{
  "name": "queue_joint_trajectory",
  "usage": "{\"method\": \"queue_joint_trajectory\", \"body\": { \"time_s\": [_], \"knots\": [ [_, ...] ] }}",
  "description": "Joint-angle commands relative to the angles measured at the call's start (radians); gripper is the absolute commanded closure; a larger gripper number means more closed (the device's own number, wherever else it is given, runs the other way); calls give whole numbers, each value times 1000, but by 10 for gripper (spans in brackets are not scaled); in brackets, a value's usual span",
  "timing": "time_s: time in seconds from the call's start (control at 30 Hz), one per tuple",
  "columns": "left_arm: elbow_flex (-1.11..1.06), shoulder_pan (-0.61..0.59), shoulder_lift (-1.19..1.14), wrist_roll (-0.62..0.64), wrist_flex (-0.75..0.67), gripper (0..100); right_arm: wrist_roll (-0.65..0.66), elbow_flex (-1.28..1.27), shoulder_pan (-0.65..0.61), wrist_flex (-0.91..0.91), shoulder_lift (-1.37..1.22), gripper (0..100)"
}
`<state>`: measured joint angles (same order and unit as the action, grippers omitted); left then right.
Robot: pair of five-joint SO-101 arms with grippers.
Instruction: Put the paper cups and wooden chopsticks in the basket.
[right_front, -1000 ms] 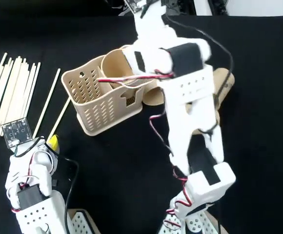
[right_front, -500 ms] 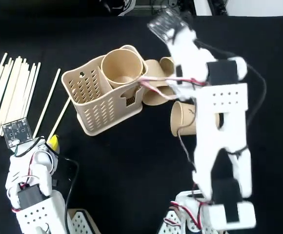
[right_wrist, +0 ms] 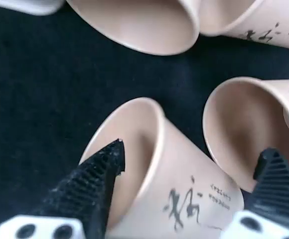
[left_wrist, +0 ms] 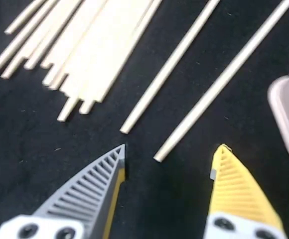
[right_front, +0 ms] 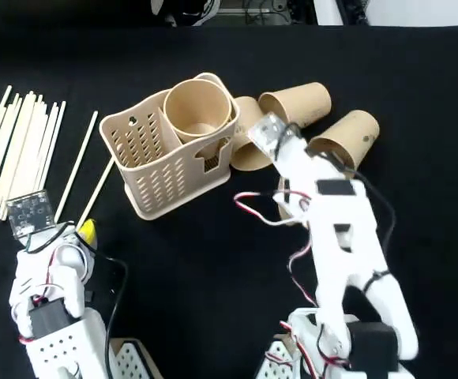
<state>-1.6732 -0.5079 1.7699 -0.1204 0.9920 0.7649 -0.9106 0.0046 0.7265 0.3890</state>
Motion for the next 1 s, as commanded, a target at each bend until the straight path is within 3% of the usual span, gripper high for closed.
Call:
{"method": "queue_joint_trajectory", "body": {
  "time_s": [0.0, 0.17, 0.37, 0.63, 0.97],
  "knots": [
    [1, 56, 3, -44, -20, 722, 89, -96, 71, -203, 42, 673],
    [1, 59, 3, -48, -21, 722, 103, -124, 130, -287, 88, 988],
    [-1, 59, 3, -48, -21, 722, 18, -111, 130, -129, 329, 988],
    [-1, 59, 3, -48, -21, 722, -207, 116, 78, 298, 595, 987],
    [-1, 59, 3, -48, -18, 722, -534, 780, -120, 594, 381, 987]
  ]
}}
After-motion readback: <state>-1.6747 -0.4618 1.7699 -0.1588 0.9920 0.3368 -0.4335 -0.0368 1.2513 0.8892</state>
